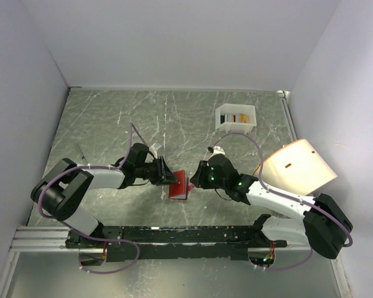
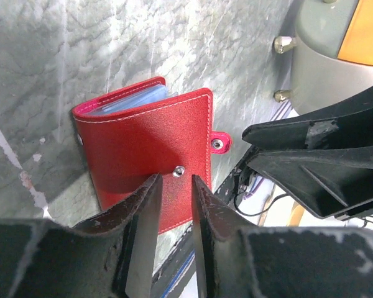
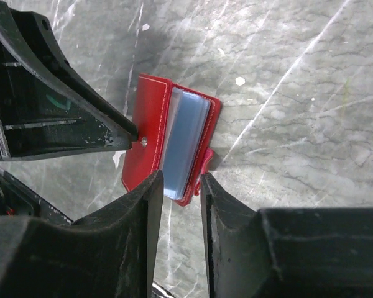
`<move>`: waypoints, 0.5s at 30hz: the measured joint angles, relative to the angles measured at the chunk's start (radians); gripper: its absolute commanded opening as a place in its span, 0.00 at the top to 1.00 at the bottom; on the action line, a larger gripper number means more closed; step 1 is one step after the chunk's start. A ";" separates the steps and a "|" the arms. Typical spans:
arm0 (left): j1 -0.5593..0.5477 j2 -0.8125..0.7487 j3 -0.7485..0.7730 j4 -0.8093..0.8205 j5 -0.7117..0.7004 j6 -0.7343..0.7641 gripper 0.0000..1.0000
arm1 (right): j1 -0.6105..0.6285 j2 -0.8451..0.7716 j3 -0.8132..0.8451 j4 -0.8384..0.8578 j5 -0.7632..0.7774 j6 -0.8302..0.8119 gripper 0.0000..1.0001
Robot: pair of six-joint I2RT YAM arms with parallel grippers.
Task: Put the credit cards into the card holder
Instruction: Close the card holder at the center of the board.
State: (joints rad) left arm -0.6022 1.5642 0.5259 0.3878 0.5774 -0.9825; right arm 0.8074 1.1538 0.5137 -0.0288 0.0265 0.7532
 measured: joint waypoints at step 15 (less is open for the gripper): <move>-0.042 0.078 0.084 -0.132 -0.045 0.078 0.67 | 0.000 -0.064 -0.081 -0.041 0.143 0.123 0.86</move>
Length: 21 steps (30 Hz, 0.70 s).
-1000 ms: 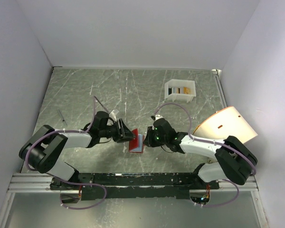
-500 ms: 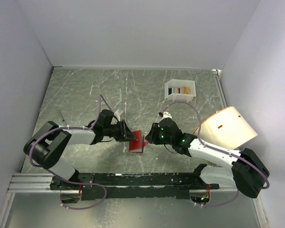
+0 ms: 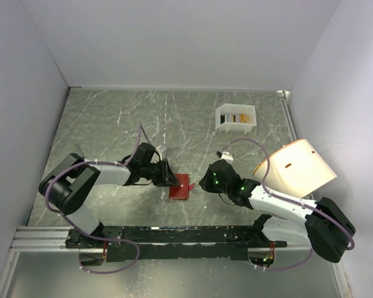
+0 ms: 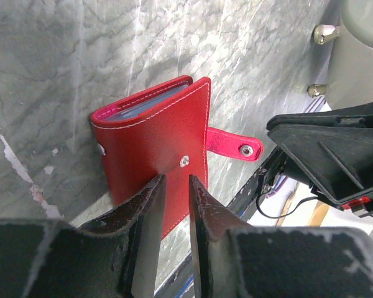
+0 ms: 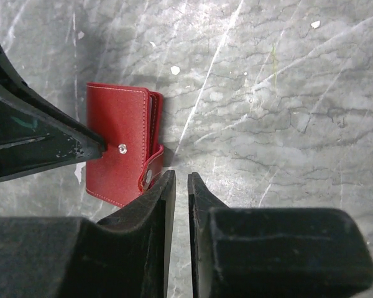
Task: Put the credit cards into the card holder
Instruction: Close the card holder at the center of the board.
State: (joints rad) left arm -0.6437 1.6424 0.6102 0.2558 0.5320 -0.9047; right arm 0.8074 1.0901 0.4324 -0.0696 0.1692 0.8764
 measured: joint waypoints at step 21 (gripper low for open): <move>-0.004 0.008 0.004 0.004 0.000 0.003 0.66 | 0.000 0.129 -0.014 0.221 -0.142 0.018 0.85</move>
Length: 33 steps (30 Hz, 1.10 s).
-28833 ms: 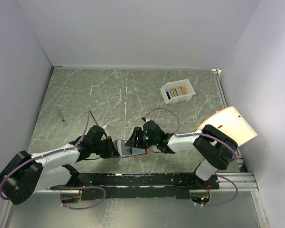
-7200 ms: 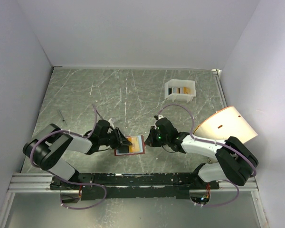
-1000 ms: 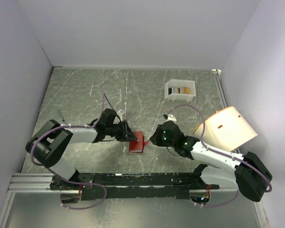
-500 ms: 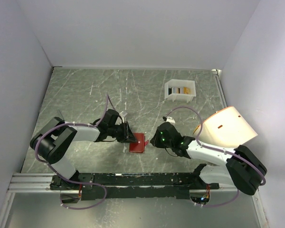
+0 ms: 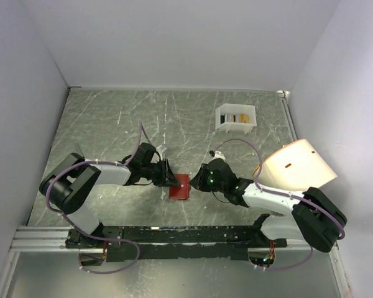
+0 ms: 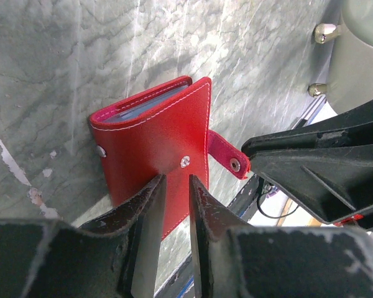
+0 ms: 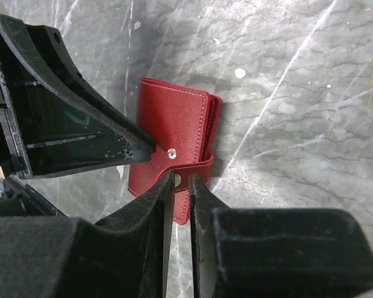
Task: Put the credit cards into the card holder
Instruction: Close the card holder at the center of the board.
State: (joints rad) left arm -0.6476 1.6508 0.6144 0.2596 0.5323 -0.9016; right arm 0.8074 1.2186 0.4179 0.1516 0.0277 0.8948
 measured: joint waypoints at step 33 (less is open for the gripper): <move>-0.011 -0.089 0.048 -0.243 -0.143 0.065 0.57 | 0.000 0.071 -0.013 0.107 -0.085 0.043 0.85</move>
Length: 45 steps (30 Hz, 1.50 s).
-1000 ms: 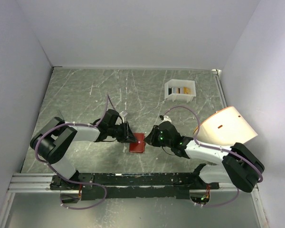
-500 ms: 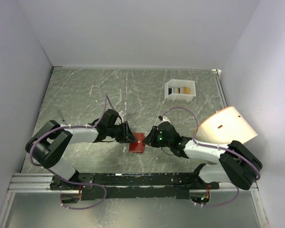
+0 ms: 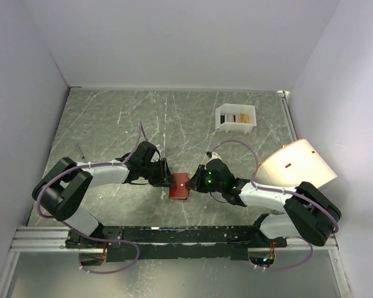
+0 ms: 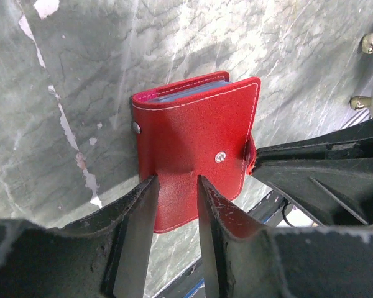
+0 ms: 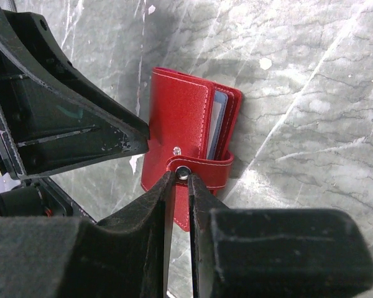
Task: Put the credit cards into the card holder
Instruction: Close the card holder at the center of the board.
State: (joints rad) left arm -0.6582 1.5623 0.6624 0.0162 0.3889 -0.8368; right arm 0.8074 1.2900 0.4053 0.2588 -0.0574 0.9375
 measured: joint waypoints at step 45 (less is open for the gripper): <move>-0.007 0.102 0.104 -0.014 0.060 0.011 0.73 | 0.000 -0.053 0.058 -0.140 0.045 -0.074 0.78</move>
State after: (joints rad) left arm -0.6651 1.6646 0.7666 0.0025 0.4488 -0.8261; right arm 0.8074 1.2366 0.4637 0.1184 -0.0124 0.8639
